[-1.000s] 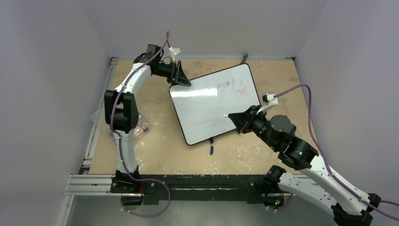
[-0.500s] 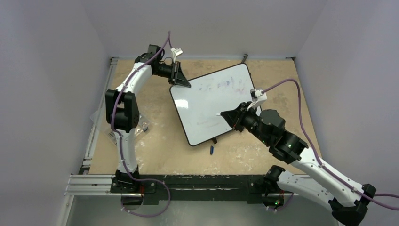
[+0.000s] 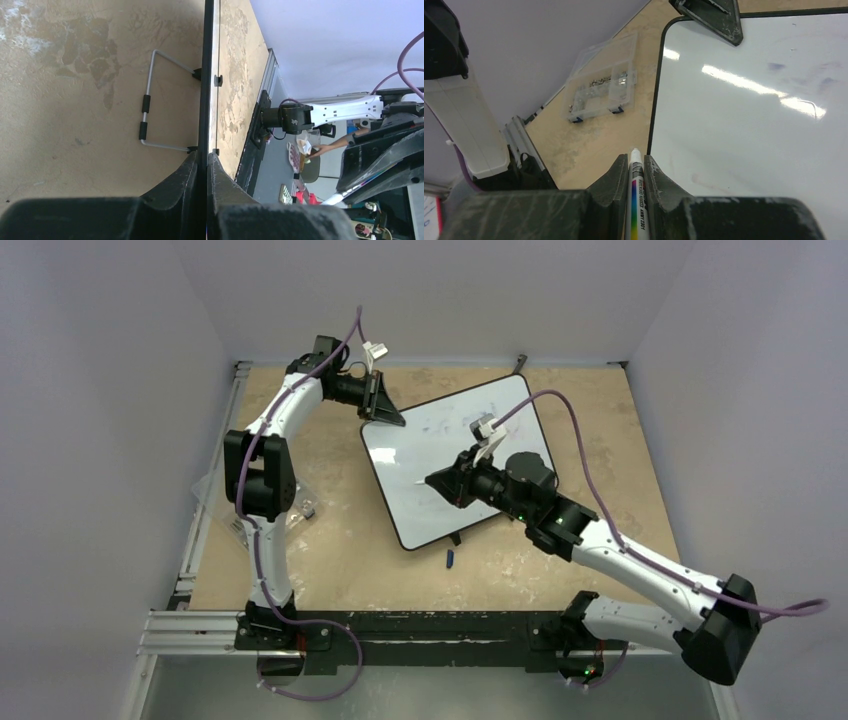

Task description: Write a sentence on the whiteboard

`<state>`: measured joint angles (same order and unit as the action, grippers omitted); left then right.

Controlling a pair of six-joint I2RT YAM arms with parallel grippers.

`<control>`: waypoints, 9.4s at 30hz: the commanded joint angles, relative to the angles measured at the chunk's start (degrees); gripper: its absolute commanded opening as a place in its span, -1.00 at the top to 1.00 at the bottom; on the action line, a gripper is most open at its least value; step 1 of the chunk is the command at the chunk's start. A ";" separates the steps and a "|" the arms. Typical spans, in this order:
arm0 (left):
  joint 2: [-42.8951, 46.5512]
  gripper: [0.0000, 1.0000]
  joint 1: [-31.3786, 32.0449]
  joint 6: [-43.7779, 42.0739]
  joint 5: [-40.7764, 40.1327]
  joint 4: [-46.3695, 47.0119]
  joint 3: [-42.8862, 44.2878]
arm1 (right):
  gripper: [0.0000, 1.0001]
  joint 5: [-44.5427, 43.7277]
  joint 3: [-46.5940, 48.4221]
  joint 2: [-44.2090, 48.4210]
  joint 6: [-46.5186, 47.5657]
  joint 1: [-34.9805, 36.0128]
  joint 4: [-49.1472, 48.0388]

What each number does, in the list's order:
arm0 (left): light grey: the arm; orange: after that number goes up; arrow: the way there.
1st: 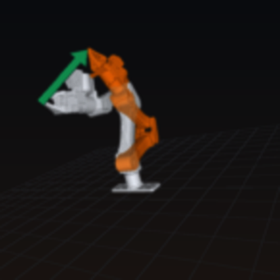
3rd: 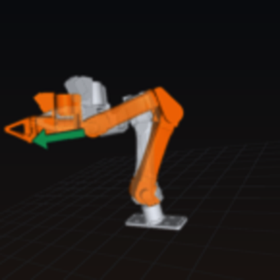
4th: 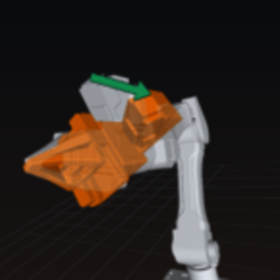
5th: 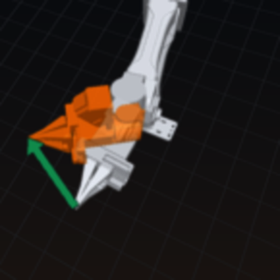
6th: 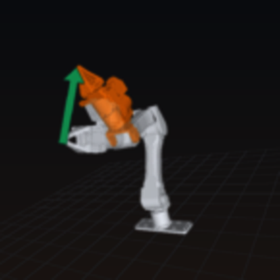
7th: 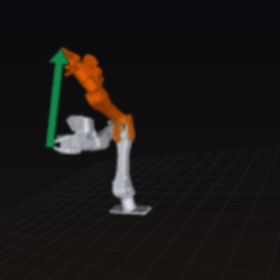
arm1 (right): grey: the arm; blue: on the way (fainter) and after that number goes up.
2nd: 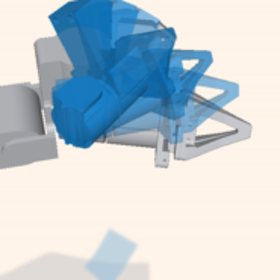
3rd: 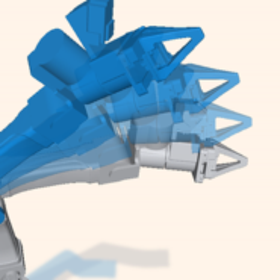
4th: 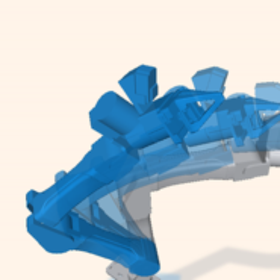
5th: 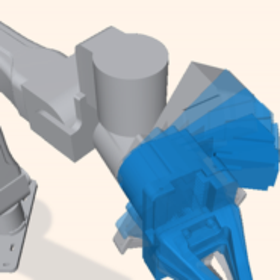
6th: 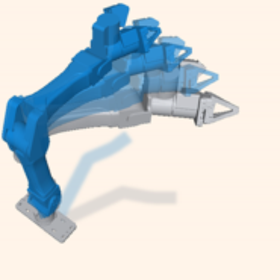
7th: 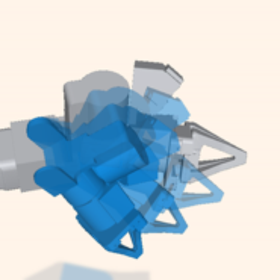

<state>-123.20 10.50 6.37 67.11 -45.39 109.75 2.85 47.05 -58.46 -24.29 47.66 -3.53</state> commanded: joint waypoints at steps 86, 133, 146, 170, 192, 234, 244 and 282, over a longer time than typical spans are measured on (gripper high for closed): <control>10.32 1.00 1.55 3.30 0.21 10.88 -7.95 | 1.00 -10.65 7.25 -28.61 3.53 0.41 -9.92; 10.90 1.00 1.54 3.39 0.25 10.99 -8.16 | 1.00 -5.70 20.04 -30.14 4.67 1.31 -7.45; 11.14 1.00 1.54 3.58 0.43 11.11 -8.22 | 1.00 -12.36 23.49 -30.58 5.16 0.22 -6.25; 11.65 1.00 1.62 3.22 0.16 10.94 -8.54 | 1.00 -10.86 22.84 -33.78 4.28 -1.87 -4.50; 12.12 1.00 1.69 3.12 -0.05 10.60 -8.46 | 1.00 -13.48 19.96 -26.69 3.20 -1.84 -4.93; 12.38 1.00 2.68 1.71 -1.02 8.75 -7.95 | 1.00 -14.51 19.04 -28.98 3.16 -1.82 -6.14; 12.40 1.00 2.68 1.72 -1.19 8.66 -7.83 | 1.00 -11.61 18.66 -30.21 2.82 -1.86 -5.79; 12.85 1.00 2.68 1.28 -1.11 8.27 -7.88 | 1.00 -17.10 15.77 -26.56 4.45 -1.95 -0.65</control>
<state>-114.61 12.43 7.90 63.22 -37.52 101.32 -10.13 60.01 -84.79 -22.04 46.11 -6.87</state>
